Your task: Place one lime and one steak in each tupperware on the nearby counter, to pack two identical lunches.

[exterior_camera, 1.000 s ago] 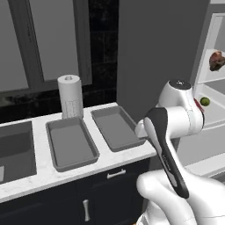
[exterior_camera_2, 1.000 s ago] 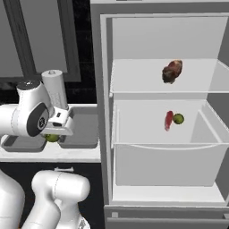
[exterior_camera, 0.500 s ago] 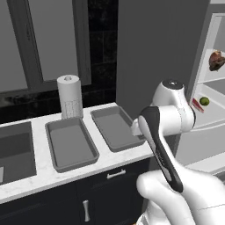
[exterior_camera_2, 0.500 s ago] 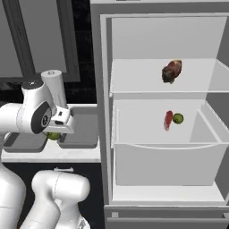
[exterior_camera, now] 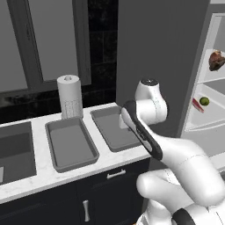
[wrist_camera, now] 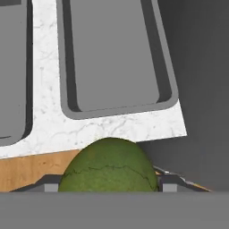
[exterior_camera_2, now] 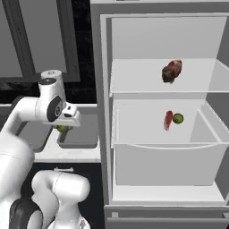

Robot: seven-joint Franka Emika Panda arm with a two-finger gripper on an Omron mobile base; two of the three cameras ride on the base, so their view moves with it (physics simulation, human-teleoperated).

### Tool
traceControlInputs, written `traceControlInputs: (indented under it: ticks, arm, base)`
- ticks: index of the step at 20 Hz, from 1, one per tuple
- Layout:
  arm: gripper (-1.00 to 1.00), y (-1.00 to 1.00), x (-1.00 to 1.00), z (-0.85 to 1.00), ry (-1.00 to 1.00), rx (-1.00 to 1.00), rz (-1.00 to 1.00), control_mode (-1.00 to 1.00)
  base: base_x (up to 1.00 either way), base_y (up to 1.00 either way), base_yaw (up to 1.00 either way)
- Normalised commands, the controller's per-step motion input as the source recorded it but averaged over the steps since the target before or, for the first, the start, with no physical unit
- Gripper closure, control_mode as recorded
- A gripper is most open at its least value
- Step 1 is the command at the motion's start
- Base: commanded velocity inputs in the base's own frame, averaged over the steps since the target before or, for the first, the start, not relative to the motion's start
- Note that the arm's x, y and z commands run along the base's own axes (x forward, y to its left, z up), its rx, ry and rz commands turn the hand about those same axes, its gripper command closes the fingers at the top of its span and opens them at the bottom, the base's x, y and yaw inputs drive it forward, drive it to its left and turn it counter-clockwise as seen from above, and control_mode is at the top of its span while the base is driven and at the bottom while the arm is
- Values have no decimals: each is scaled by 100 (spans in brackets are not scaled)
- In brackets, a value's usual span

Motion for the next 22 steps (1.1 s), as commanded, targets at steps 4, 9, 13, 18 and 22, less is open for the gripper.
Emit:
traceControlInputs:
  ticks: [4, 9, 13, 18, 22]
  arm:
    - [100, 1, 100, -48, 14, 0, -1, -100]
    - [100, 17, 97, -69, 15, 0, 0, -100]
    - [100, 32, 67, -85, 1, -3, 0, -100]
    - [100, 25, 21, -66, 0, -7, 0, -100]
    - [100, 0, 0, -21, -4, -5, 0, -100]
  base:
    - [0, 0, 0]
    - [0, 0, 0]
    - [0, 0, 0]
    - [0, 0, 0]
    - [0, 0, 0]
